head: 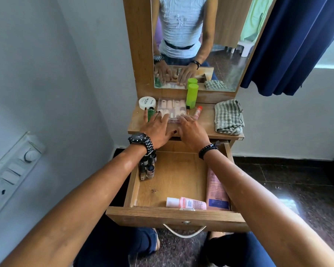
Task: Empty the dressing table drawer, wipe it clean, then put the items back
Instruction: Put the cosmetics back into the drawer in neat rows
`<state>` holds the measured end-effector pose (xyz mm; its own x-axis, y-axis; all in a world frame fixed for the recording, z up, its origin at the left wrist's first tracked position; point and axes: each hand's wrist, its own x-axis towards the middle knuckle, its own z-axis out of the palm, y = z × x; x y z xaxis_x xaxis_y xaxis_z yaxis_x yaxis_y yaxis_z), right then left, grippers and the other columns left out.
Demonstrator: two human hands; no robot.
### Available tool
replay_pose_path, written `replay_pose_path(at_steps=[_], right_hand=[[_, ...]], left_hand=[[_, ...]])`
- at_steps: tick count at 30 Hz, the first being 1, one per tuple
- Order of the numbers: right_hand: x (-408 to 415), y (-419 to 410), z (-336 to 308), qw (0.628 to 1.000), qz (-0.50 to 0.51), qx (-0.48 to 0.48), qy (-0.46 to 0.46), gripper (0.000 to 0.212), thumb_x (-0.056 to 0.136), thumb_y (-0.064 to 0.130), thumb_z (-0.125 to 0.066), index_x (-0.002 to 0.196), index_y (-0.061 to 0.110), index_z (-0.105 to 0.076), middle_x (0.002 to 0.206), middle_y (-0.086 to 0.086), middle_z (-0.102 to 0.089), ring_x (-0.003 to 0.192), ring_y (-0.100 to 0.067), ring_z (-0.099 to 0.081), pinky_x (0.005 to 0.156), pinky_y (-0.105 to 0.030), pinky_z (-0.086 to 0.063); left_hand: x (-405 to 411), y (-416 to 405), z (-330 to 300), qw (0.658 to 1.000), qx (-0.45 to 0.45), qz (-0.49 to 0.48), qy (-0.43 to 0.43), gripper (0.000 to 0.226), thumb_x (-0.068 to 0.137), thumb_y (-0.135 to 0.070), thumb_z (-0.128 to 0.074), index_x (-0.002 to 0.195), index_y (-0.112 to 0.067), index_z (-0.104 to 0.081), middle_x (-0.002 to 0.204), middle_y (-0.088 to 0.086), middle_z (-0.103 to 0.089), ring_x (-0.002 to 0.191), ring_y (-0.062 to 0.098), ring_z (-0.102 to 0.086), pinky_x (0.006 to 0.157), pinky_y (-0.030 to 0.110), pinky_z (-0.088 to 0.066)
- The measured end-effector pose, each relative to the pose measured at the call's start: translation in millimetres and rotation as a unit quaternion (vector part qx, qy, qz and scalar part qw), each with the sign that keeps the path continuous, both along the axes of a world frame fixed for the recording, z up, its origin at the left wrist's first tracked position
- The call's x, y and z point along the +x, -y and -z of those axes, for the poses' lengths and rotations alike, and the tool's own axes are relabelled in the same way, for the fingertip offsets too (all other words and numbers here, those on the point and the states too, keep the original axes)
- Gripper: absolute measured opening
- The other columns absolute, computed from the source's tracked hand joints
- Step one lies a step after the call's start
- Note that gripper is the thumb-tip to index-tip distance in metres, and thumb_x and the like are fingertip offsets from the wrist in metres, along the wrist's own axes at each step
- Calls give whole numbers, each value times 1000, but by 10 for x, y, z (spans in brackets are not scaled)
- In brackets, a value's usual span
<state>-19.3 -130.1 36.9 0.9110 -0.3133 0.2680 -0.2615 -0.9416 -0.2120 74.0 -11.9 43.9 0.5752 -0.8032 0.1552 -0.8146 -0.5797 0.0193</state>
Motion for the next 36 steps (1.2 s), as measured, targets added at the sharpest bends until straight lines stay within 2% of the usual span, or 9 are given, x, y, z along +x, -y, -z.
replay_pose_path(at_steps=[5, 14, 16, 19, 21, 23, 26, 30, 36], right_hand=[[-93, -40, 18, 998, 5, 4, 68, 28, 89, 9, -47, 115, 6, -58, 117, -12, -62, 112, -26, -56, 86, -37, -54], [-523, -149, 66, 985, -31, 14, 168, 20, 89, 9, -55, 104, 5, -67, 103, -10, -69, 97, -24, -61, 88, -32, -49], [-573, -151, 67, 985, -25, 42, 167, 18, 90, 12, -55, 101, 6, -68, 102, -8, -69, 95, -22, -61, 87, -31, -47], [-586, -149, 73, 970, 47, 153, 185, 20, 92, 22, -55, 102, 9, -67, 101, -4, -66, 92, -18, -60, 86, -30, -47], [-564, -140, 53, 946, 121, 223, 201, 18, 90, 22, -58, 98, 8, -66, 88, -2, -63, 82, -15, -58, 81, -28, -46], [-538, -128, 26, 920, 169, 298, 191, 16, 90, 23, -60, 94, 9, -65, 77, -2, -65, 72, -15, -61, 74, -27, -49], [-491, -134, 26, 847, 184, 467, 174, 18, 89, 25, -63, 97, 9, -63, 89, -10, -71, 71, -15, -69, 71, -31, -60], [-439, -119, 28, 747, 191, 607, 194, 8, 85, 13, -68, 85, 11, -60, 108, -17, -66, 90, -21, -69, 79, -34, -59], [-622, -90, -22, 685, 153, 686, 192, 8, 85, 2, -66, 91, 1, -61, 110, -23, -61, 97, -28, -65, 78, -32, -58]], left_hand=[[-110, -71, -42, 999, -7, 19, 30, 66, 88, -52, -45, 139, -14, -27, 134, 9, -50, 132, 25, -39, 115, 55, 5], [-469, -370, 105, 997, -48, 31, 42, 52, 93, -37, -46, 137, -12, -35, 144, 3, -39, 136, 19, -32, 116, 45, 2], [-518, -399, 147, 996, -83, 32, 25, 47, 92, -31, -48, 134, -11, -40, 141, 4, -42, 134, 19, -34, 117, 43, -6], [-602, -414, 168, 983, -183, -4, -23, 40, 91, -23, -52, 128, -8, -48, 129, 7, -49, 121, 22, -44, 104, 37, -39], [-630, -401, 119, 972, -227, -49, -48, 36, 92, -22, -49, 125, -8, -49, 120, 9, -49, 110, 22, -47, 88, 33, -49], [-585, -364, 71, 969, -223, -83, -68, 33, 94, -23, -45, 124, -8, -49, 115, 11, -50, 104, 23, -48, 83, 31, -48], [-489, -319, 1, 973, -195, -100, -76, 27, 95, -26, -43, 115, -9, -50, 103, 9, -62, 92, 25, -59, 79, 37, -51], [-498, -270, -81, 976, -163, -115, -86, 24, 96, -26, -43, 113, -10, -50, 97, 8, -66, 82, 24, -63, 66, 33, -48], [-560, -329, -95, 937, -221, -142, -229, 27, 92, -26, -53, 115, -13, -50, 104, 9, -66, 83, 21, -62, 54, 25, -43]])
